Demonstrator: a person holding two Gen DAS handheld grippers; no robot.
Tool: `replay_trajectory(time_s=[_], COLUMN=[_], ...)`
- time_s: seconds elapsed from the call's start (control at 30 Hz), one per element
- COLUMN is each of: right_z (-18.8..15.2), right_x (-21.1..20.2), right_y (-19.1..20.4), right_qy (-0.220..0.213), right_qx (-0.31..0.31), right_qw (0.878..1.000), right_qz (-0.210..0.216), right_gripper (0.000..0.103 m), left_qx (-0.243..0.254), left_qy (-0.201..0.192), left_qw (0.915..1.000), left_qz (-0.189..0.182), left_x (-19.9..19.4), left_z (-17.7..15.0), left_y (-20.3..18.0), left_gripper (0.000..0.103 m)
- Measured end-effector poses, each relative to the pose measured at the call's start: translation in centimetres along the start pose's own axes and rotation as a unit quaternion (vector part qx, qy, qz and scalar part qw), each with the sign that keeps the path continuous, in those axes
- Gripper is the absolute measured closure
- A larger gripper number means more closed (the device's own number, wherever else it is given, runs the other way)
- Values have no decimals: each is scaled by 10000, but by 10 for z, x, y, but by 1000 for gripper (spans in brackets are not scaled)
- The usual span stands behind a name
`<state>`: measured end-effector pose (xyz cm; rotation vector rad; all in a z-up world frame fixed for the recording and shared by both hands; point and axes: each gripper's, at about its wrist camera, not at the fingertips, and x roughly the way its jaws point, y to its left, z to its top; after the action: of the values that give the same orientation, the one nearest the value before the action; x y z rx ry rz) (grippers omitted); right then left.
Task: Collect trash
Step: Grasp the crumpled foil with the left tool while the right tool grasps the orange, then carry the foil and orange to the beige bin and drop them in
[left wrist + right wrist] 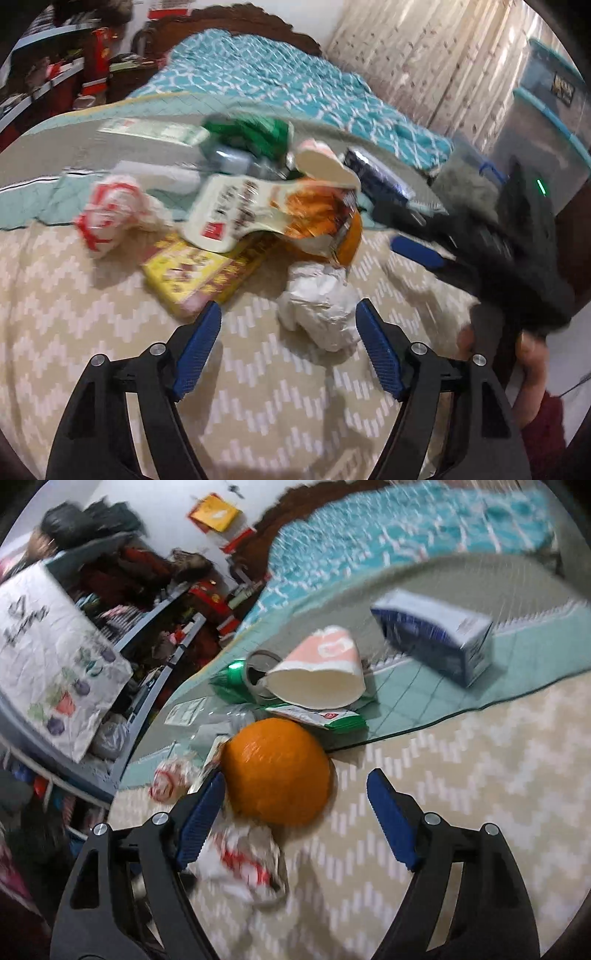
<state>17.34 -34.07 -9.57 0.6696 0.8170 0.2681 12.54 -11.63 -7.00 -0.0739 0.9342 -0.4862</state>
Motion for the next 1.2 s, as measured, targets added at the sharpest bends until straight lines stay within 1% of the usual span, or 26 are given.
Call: replay_trajectory(time_s=[0.1, 0.13, 0.2, 0.23, 0.27, 0.3, 0.33, 0.4, 0.43, 0.5, 0.53, 0.57, 0.67, 0.73, 0.77, 0.8, 0.83, 0.87, 0.9, 1.0, 1.03, 1.07, 1.1, 1.13, 1.2], right_z=[9, 12, 14, 12, 9, 5, 1, -4, -6, -14, -20, -27, -53, -69, -78, -85, -94, -101, -106, -117, -119, -120, -121, -120, -122], right_x=[22, 28, 36, 40, 43, 45, 43, 30, 24, 3, -11, -26, -69, -96, -109, -118, -127, -133, -138, -154, -158, -161, -163, -161, -158], right_y=[-10, -12, -5, -1, 4, 8, 12, 15, 18, 16, 13, 6, -24, -43, -51, -55, -59, -61, -64, -71, -70, -67, -64, -55, -46], right_qy=[166, 212, 263, 375, 484, 569, 565, 455, 384, 177, 32, -109, -386, -541, -601, -639, -679, -702, -734, -923, -1025, -1119, -1179, -1188, -1142], right_qx=[522, 642, 579, 544, 465, 386, 323, 265, 234, 95, 28, 26, 237, 387, 389, 353, 262, 155, 71, -179, -298, -419, -533, -631, -827], right_qw=[9978, 9969, 9974, 9971, 9967, 9963, 9960, 9961, 9965, 9986, 9994, 9995, 9989, 9978, 9974, 9972, 9965, 9953, 9939, 9869, 9835, 9801, 9775, 9763, 9762], right_qz=[361, 397, 344, 371, 450, 511, 619, 707, 705, 483, 351, 305, 109, 44, -57, -180, -405, -643, -820, -1309, -1464, -1586, -1665, -1693, -1646], right_gripper=[22, 17, 15, 16, 18, 25, 32, 41, 46, 52, 52, 52, 52, 51, 50, 46, 41, 39, 34, 24, 19, 16, 13, 13, 11], left_qx=[170, 173, 141, 144, 154, 136, 105, 76, 42, 35, 58, 73, 76, 200, 312, 478, 618, 720, 819, 932, 953, 945, 917, 897, 912], left_qy=[96, 99, 95, 104, 152, 144, 89, 72, 96, 100, 78, 55, 107, 192, 189, 163, 144, 143, 169, 257, 295, 325, 350, 334, 270], left_qw=[9998, 9998, 9998, 9998, 9998, 9997, 9998, 9999, 9998, 9994, 9991, 9989, 9973, 9957, 9953, 9951, 9948, 9945, 9940, 9941, 9945, 9947, 9951, 9954, 9955], left_qz=[34, 46, 59, 47, -50, -159, -133, -133, -182, -337, -403, -469, -718, -884, -892, -851, -794, -753, -700, -484, -316, -224, -119, -61, -1], left_x=[18, 24, 31, 33, 35, 33, 28, 19, 14, 1, -6, -12, -20, -19, -20, -20, -19, -18, -15, -2, 2, 5, 7, 5, 3], left_z=[3, 3, 3, 3, 3, 2, 1, -2, -5, -13, -17, -21, -31, -35, -38, -40, -43, -45, -48, -48, -50, -51, -51, -52, -48], left_y=[-10, -12, -11, -9, -7, -4, 0, 4, 7, 11, 12, 12, 6, -4, -11, -20, -28, -34, -40, -47, -49, -49, -49, -48, -48], left_gripper=[31, 31, 35, 53, 63, 65, 68, 70, 70, 70, 70, 70, 69, 68, 68, 68, 67, 67, 66, 59, 51, 47, 38, 33, 31])
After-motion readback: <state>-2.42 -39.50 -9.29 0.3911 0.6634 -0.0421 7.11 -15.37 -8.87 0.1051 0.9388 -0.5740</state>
